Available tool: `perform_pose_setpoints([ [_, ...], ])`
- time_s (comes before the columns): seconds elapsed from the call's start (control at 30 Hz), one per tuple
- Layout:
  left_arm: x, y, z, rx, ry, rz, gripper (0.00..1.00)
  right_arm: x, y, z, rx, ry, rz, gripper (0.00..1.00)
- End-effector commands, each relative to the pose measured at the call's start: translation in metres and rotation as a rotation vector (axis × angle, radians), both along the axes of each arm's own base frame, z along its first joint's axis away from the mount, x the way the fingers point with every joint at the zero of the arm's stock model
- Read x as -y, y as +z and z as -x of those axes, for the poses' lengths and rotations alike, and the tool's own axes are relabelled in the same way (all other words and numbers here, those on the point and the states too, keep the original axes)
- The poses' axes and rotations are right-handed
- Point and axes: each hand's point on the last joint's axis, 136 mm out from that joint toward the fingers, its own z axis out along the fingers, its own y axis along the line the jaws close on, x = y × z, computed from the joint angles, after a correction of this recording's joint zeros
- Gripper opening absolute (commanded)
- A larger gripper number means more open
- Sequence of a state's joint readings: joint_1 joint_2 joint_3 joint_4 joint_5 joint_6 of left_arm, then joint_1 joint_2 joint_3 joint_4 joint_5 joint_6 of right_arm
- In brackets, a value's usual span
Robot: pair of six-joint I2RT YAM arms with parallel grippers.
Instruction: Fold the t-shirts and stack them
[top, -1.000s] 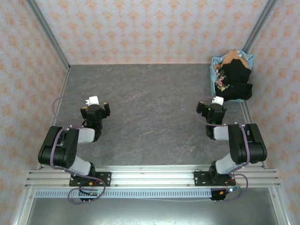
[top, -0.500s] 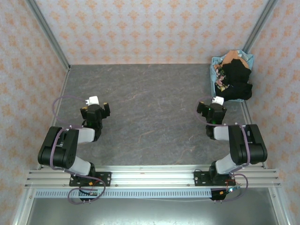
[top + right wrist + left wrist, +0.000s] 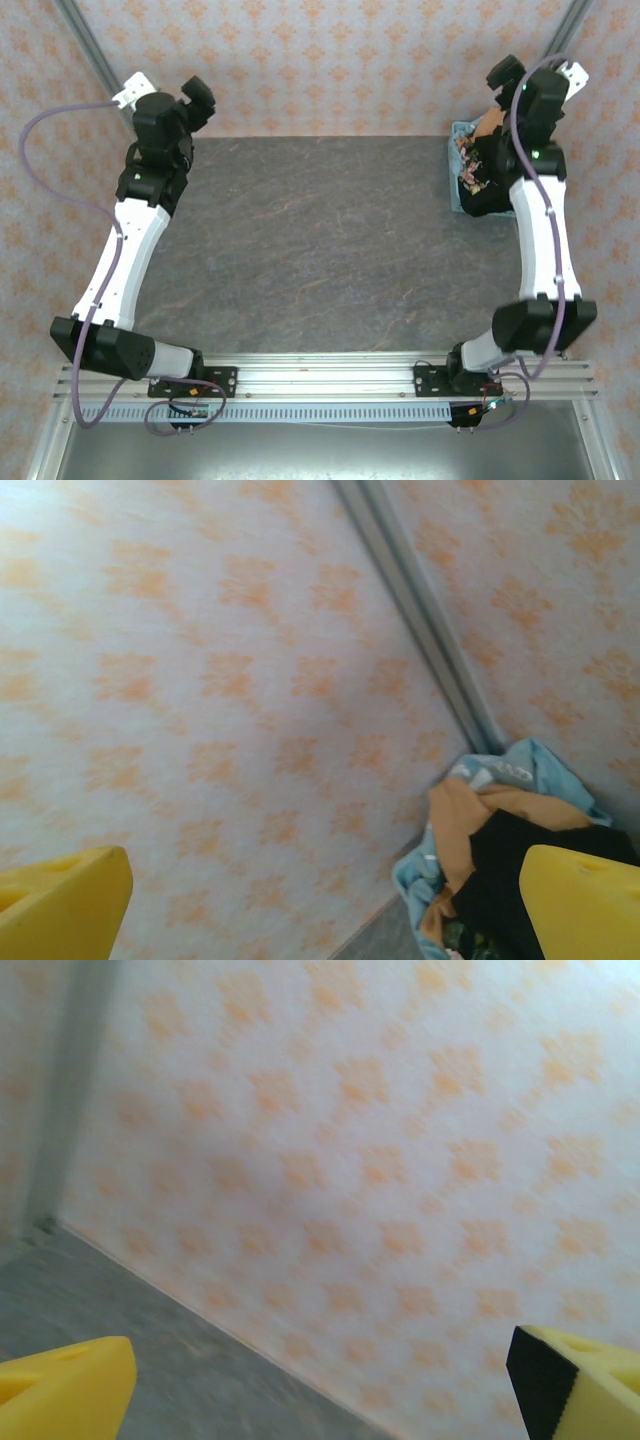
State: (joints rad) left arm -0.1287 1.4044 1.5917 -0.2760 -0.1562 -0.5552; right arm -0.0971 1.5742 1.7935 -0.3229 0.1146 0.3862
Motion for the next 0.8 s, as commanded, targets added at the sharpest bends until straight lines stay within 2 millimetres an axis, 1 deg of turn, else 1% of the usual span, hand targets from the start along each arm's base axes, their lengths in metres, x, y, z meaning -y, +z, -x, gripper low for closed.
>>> perform_pose_setpoints([
  [0.0, 0.090, -0.068, -0.005, -0.269, -0.342, 0.114, 0.97, 0.033, -0.144, -0.018, -0.413, -0.076, -0.165, 0.99],
  [0.07, 0.124, -0.071, 0.000, -0.299, -0.466, 0.133, 0.93, 0.049, -0.169, -0.031, -0.464, -0.091, -0.208, 0.99],
  [0.13, 0.154, -0.079, 0.013, -0.334, -0.570, 0.127, 0.91, 0.061, -0.200, -0.044, -0.530, -0.105, -0.232, 0.99],
  [0.23, 0.179, -0.091, 0.032, -0.373, -0.648, 0.124, 0.90, 0.068, -0.243, -0.063, -0.583, -0.081, -0.278, 0.99],
  [0.27, 0.183, -0.094, 0.037, -0.380, -0.663, 0.131, 0.89, 0.069, -0.253, -0.068, -0.594, -0.067, -0.291, 0.97],
  [0.33, 0.191, -0.099, 0.047, -0.387, -0.690, 0.144, 0.86, 0.067, -0.276, -0.077, -0.634, -0.041, -0.314, 0.85],
  [0.37, 0.193, -0.101, 0.050, -0.390, -0.698, 0.147, 0.84, 0.067, -0.282, -0.079, -0.645, -0.032, -0.320, 0.78],
  [0.4, 0.194, -0.104, 0.054, -0.399, -0.701, 0.147, 0.82, 0.066, -0.287, -0.082, -0.649, -0.027, -0.329, 0.66],
  [0.47, 0.192, -0.105, 0.059, -0.409, -0.700, 0.141, 0.80, 0.065, -0.281, -0.084, -0.622, -0.023, -0.340, 0.38],
  [0.5, 0.192, -0.104, 0.062, -0.411, -0.701, 0.134, 0.79, 0.064, -0.272, -0.085, -0.590, -0.027, -0.337, 0.21],
  [0.53, 0.189, -0.104, 0.064, -0.416, -0.695, 0.125, 0.78, 0.063, -0.259, -0.084, -0.550, -0.033, -0.320, 0.11],
  [0.57, 0.187, -0.104, 0.065, -0.419, -0.690, 0.117, 0.78, 0.062, -0.244, -0.082, -0.511, -0.041, -0.295, 0.07],
  [0.6, 0.185, -0.104, 0.067, -0.422, -0.683, 0.108, 0.77, 0.057, -0.224, -0.080, -0.467, -0.045, -0.257, 0.02],
  [0.63, 0.183, -0.105, 0.068, -0.427, -0.678, 0.099, 0.76, 0.052, -0.203, -0.077, -0.427, -0.046, -0.223, 0.00],
  [0.67, 0.181, -0.105, 0.068, -0.430, -0.671, 0.094, 0.75, 0.046, -0.186, -0.074, -0.401, -0.042, -0.197, 0.00],
  [0.77, 0.176, -0.111, 0.069, -0.446, -0.646, 0.081, 0.73, 0.024, -0.125, -0.059, -0.306, -0.028, -0.141, 0.00],
])
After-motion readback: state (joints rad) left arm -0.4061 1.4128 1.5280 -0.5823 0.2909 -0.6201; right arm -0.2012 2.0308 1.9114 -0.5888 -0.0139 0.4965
